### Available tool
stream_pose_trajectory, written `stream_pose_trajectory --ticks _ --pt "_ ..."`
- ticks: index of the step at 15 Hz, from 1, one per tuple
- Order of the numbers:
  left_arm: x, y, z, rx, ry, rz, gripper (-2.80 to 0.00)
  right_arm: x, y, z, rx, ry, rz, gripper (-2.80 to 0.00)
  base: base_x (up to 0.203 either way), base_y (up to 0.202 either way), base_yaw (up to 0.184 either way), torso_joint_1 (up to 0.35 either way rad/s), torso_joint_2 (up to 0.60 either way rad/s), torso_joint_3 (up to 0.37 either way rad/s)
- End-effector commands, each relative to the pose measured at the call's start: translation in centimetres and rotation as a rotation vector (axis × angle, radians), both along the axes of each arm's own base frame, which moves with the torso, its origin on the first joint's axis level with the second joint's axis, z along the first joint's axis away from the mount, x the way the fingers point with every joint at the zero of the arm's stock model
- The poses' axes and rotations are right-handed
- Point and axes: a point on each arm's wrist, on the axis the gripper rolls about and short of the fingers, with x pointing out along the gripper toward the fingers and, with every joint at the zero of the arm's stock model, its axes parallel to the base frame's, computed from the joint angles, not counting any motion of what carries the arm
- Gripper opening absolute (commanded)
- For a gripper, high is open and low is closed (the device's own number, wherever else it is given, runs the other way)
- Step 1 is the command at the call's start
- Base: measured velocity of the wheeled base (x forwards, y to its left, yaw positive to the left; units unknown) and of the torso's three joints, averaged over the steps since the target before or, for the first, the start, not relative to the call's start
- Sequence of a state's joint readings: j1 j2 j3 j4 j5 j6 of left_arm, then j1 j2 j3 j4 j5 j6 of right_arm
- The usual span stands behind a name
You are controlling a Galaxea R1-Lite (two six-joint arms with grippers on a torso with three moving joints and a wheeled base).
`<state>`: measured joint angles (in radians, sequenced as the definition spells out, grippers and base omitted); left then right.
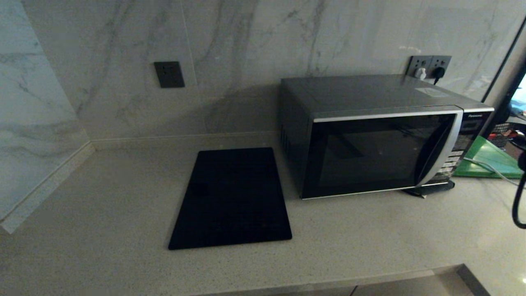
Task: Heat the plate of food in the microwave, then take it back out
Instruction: Open the microwave oven
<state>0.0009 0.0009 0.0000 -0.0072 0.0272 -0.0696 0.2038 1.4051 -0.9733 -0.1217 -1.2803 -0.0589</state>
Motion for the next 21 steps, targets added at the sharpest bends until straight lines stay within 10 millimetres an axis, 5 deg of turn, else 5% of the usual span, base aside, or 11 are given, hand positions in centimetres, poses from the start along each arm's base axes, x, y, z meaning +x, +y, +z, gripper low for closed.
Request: stream_pose_trajectory --ticks 1,5,15,21 --pt "0.0 0.0 0.0 -0.001 0.000 0.000 -2.80 4.6 1.1 -1.5 0.024 0.072 0.102 0.00 0.000 0.000 0.000 0.000 0.00 0.000" --pt "0.0 0.0 0.0 -0.001 0.000 0.001 -2.80 6.5 0.3 -1.0 0.175 0.156 0.424 0.00 0.000 0.000 0.000 0.000 0.00 0.000" --pt "0.0 0.0 0.0 0.000 0.000 0.000 -2.80 10.6 0.3 -6.1 0.303 -0.078 0.088 0.00 0.000 0.000 0.000 0.000 0.00 0.000" --pt "0.0 0.0 0.0 -0.001 0.000 0.001 -2.80 12.3 1.6 -8.2 0.294 -0.148 0.090 0.00 0.000 0.000 0.000 0.000 0.00 0.000"
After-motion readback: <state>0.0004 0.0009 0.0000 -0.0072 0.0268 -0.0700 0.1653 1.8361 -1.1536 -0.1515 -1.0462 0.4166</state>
